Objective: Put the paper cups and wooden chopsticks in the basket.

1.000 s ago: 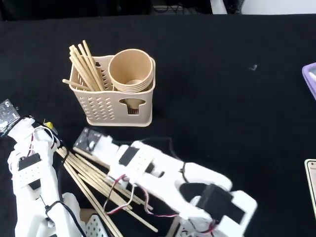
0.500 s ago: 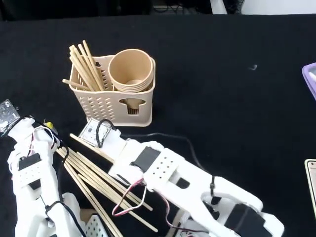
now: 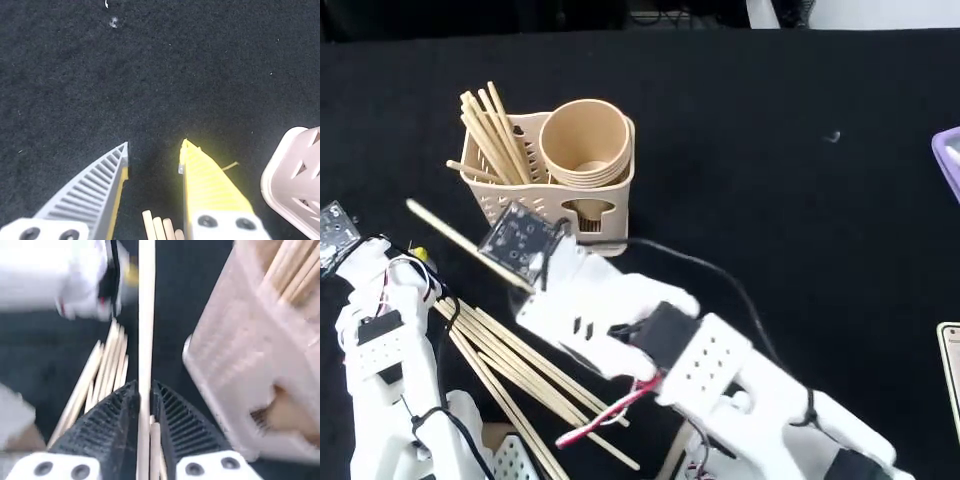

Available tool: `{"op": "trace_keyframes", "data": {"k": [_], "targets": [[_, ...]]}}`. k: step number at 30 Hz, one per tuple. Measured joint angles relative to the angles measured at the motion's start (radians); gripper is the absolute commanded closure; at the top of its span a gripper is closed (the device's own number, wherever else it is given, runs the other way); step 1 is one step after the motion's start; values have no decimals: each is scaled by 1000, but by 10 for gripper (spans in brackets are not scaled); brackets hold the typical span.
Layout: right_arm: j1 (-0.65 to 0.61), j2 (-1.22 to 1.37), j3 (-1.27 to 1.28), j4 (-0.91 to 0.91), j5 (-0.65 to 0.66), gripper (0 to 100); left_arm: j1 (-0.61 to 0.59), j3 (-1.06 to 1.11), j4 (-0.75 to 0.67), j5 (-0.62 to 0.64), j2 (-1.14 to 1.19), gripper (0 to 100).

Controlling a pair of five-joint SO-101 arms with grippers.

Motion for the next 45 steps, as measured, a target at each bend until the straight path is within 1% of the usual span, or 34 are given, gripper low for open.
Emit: {"op": "trace_keyframes", "data": {"k": [5, 9, 12, 17, 23, 28, 35, 42, 43, 45], "targets": [[32, -12, -133, -18, 0, 988, 0, 0, 0, 0, 0, 830], [104, -12, -198, -121, -2, 988, 0, 0, 0, 0, 0, 830], [146, -12, -204, -259, -8, 988, 0, 0, 0, 0, 0, 830], [169, 3, -215, -545, -8, 988, 0, 0, 0, 0, 0, 830], [169, 155, -218, -872, -8, 988, 0, 0, 0, 0, 0, 830], [169, 295, -218, -1051, -8, 988, 0, 0, 0, 0, 0, 830], [172, 442, -218, -1089, -8, 988, 0, 0, 0, 0, 0, 830], [256, 512, -218, -1092, -8, 983, 0, 0, 0, 0, 0, 830], [258, 516, -218, -1086, -8, 971, 0, 0, 0, 0, 0, 830], [256, 516, -218, -1037, -8, 913, 0, 0, 0, 0, 0, 830]]}}
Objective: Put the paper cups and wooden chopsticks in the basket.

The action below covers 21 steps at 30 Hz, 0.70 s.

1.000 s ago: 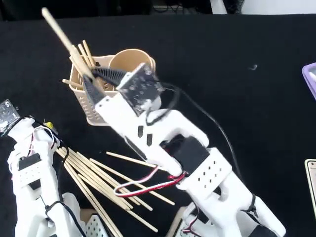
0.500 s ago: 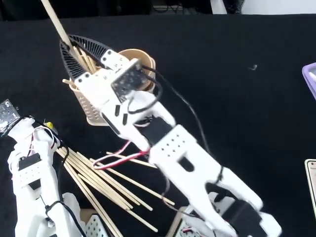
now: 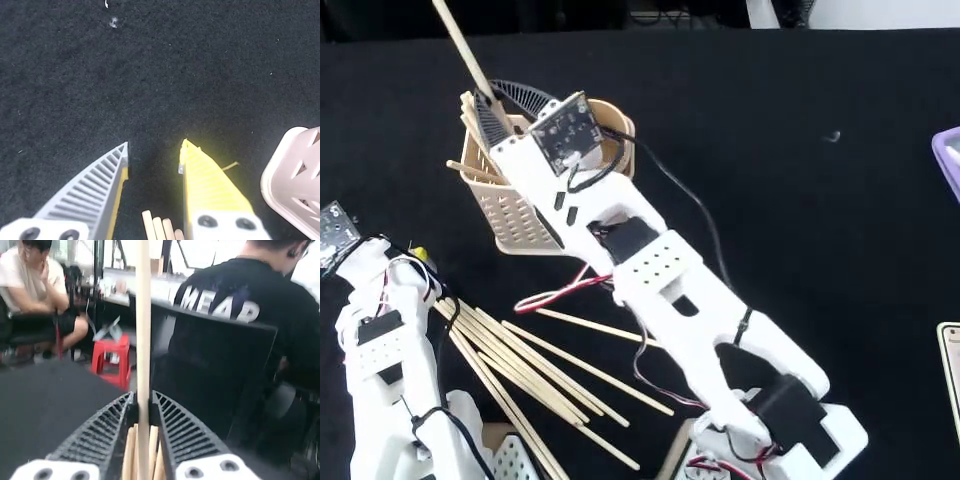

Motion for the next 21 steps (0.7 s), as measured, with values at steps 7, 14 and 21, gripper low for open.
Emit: {"op": "trace_keyframes", "data": {"k": [7, 14, 21], "targets": [[-11, 0, -86, 279, 0, 881, 0, 0, 0, 0, 0, 830], [-8, -44, -226, 511, 0, 897, 0, 0, 0, 0, 0, 830], [-81, -354, -206, 956, 2, 895, 0, 0, 0, 0, 0, 830]]}}
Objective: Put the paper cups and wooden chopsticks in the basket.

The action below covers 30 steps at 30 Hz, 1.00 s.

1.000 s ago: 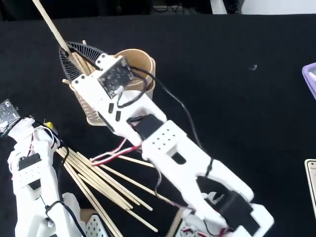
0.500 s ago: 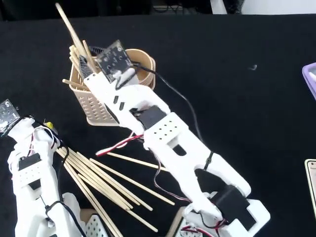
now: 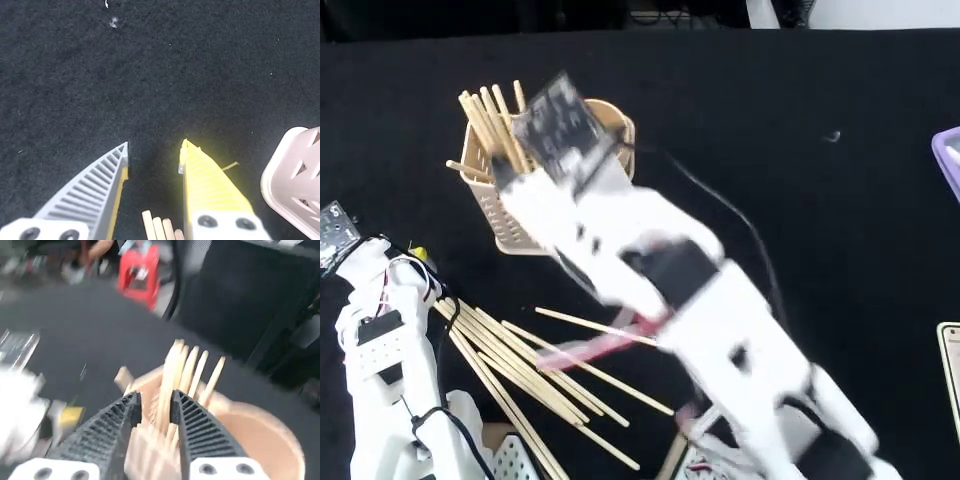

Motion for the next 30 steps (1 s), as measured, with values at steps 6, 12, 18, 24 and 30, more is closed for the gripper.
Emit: {"op": "trace_keyframes", "data": {"k": [6, 12, 18, 24, 30], "targets": [[-44, -250, 302, 235, 0, 895, 0, 0, 0, 0, 0, 830], [-80, -282, 750, 51, 0, 842, 0, 0, 0, 0, 0, 830], [-104, -235, 853, -38, -2, 758, 0, 0, 0, 0, 0, 830], [-107, -180, 853, -49, -2, 758, 0, 0, 0, 0, 0, 830], [-107, -180, 855, -49, -2, 758, 0, 0, 0, 0, 0, 830]]}}
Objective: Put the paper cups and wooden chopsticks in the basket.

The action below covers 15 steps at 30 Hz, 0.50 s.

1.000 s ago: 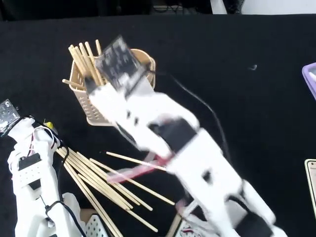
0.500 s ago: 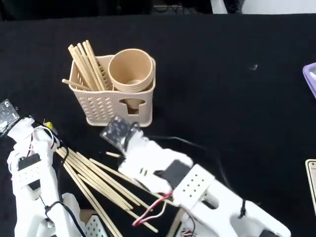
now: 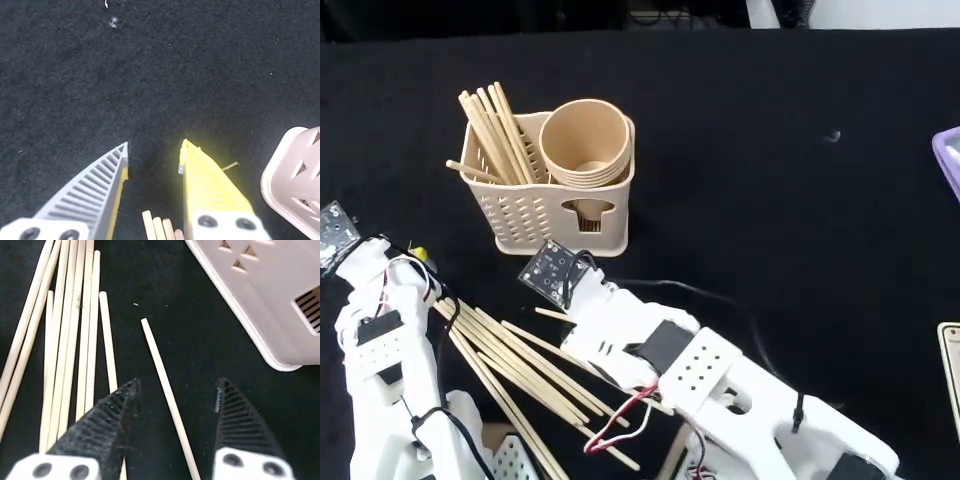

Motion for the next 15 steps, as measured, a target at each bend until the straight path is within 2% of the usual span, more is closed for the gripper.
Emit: {"op": "trace_keyframes", "data": {"k": [15], "targets": [[-28, 0, 6, 0, 0, 758, 0, 0, 0, 0, 0, 830]]}}
